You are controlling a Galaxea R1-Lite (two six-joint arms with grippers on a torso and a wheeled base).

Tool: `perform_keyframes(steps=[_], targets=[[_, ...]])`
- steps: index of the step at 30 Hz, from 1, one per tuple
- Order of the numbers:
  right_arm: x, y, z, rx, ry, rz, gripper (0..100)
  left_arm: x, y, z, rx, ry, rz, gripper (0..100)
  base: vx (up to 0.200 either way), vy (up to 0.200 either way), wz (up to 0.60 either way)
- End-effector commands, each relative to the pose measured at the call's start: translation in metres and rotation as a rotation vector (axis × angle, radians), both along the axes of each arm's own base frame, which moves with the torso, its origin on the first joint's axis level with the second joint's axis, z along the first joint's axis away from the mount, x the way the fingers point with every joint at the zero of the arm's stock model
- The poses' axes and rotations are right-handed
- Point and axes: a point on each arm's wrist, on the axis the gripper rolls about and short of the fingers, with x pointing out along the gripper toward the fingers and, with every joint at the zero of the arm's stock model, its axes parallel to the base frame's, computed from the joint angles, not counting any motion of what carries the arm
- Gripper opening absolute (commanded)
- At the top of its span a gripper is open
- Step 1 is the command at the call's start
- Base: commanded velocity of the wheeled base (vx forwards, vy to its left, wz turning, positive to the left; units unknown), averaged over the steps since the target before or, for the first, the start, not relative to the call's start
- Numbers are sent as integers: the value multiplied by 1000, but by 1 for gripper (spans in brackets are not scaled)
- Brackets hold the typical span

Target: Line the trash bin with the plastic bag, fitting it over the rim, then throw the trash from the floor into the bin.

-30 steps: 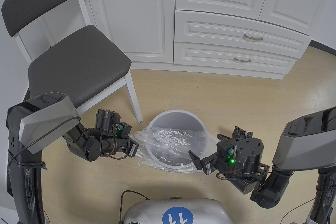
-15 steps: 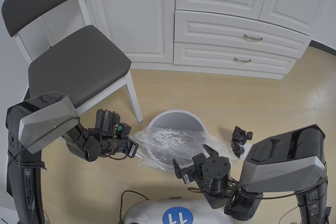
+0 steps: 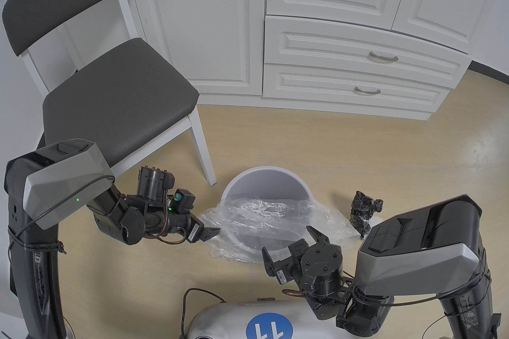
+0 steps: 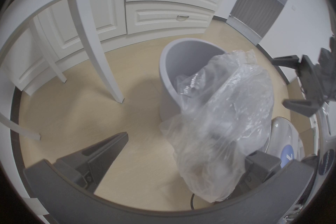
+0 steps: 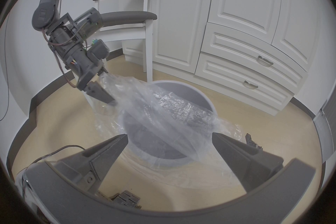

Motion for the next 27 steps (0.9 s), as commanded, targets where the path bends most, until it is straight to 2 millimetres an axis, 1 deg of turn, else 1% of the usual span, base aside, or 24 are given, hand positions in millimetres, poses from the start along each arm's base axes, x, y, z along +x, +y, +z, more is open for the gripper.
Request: perform_keyframes(steps=[1, 5, 10, 13, 14, 15, 17, 21, 25, 27], targets=[[10, 3, -5, 18, -23, -35, 100, -6, 9, 3, -9, 4, -31, 100, 0, 0, 0], [19, 4, -9, 24, -31, -58, 100, -7, 9, 4, -11, 5, -34, 100, 0, 0, 0], [30, 3, -21, 17, -29, -82, 100, -7, 9, 3, -11, 8, -36, 100, 0, 0, 0], [41, 3, -21, 36, -48, -103, 100, -8, 9, 1, -9, 12, -37, 100, 0, 0, 0], [42, 3, -21, 37, -49, -104, 100, -8, 9, 1, -8, 13, -37, 100, 0, 0, 0], [51, 4, -17, 64, -73, -125, 100, -8, 7, -1, -6, 19, -43, 100, 0, 0, 0], [61, 6, -11, 96, -106, -157, 100, -8, 6, -5, 3, 24, -51, 100, 0, 0, 0], [78, 12, 5, 170, -172, -215, 100, -8, 5, -20, 43, 32, -76, 100, 0, 0, 0], [92, 15, 13, 230, -211, -235, 100, -8, 4, -21, 45, 36, -79, 100, 0, 0, 0], [103, 18, 17, 277, -241, -247, 100, -8, 4, -22, 47, 38, -80, 100, 0, 0, 0]])
